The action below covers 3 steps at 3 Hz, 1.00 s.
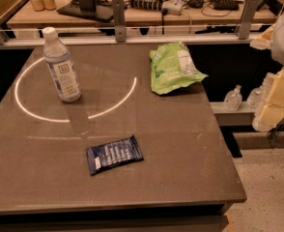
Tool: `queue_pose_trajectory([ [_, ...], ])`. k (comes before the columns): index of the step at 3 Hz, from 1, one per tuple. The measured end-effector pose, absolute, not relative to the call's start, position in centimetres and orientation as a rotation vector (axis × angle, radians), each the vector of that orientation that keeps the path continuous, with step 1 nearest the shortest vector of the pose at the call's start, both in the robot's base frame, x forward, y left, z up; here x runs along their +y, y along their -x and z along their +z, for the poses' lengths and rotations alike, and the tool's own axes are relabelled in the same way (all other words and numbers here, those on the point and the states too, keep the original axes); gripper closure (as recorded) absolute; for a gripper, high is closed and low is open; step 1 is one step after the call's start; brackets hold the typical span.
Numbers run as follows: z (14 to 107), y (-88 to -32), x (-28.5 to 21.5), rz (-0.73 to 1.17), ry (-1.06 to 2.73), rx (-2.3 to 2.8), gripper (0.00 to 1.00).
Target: Knock blue plastic bottle over
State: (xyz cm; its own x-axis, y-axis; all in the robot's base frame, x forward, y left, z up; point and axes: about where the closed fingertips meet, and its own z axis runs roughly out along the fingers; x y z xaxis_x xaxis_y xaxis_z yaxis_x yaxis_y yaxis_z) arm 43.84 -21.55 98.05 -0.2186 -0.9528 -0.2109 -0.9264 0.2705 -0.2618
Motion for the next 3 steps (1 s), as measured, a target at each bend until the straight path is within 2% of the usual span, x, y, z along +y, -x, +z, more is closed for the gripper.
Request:
queue_pose_trajectory([
  [2,98.3,-43.7,-21.4,-0.044,1.686,2.195,0.00],
  [3,96.8,-43.7,-21.6,0.140,1.620,2.135,0.00],
])
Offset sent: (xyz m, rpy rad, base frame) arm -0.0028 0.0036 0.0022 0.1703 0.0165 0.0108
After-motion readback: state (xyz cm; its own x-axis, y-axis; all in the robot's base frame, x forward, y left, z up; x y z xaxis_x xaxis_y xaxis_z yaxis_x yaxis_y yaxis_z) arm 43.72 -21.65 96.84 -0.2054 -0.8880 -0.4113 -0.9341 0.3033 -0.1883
